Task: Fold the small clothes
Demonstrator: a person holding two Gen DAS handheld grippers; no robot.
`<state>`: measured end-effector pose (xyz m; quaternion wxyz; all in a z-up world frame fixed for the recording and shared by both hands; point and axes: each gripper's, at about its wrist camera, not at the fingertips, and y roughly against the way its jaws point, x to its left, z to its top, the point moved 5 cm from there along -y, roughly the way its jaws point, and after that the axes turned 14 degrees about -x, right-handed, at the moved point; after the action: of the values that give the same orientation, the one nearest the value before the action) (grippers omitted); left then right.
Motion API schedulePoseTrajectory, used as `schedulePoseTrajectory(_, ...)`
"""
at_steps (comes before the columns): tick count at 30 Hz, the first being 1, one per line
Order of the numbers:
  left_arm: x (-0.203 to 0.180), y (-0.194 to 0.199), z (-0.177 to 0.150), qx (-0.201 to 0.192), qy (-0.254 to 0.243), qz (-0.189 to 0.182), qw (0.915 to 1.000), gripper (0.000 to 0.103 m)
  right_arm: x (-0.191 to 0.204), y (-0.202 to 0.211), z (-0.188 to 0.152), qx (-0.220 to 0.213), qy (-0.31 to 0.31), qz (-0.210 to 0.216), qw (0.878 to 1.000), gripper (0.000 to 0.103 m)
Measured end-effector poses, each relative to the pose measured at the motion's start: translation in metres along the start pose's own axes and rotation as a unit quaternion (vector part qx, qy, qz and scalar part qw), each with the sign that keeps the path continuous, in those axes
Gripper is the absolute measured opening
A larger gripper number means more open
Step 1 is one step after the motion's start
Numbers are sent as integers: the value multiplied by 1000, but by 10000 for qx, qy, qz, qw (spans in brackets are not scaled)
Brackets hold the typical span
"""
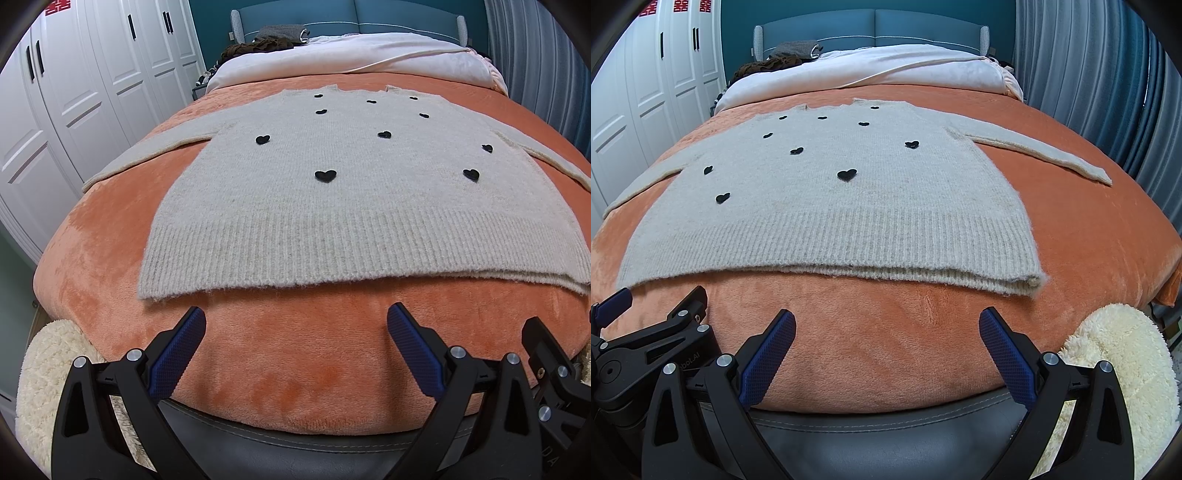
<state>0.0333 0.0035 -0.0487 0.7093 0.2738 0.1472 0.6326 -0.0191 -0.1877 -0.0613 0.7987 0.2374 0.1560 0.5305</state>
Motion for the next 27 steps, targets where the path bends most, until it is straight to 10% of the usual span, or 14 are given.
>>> schedulePoseTrajectory(27, 2, 1, -1, 9, 7, 3, 10000, 96, 0, 1, 0, 12, 4, -10, 10000, 98)
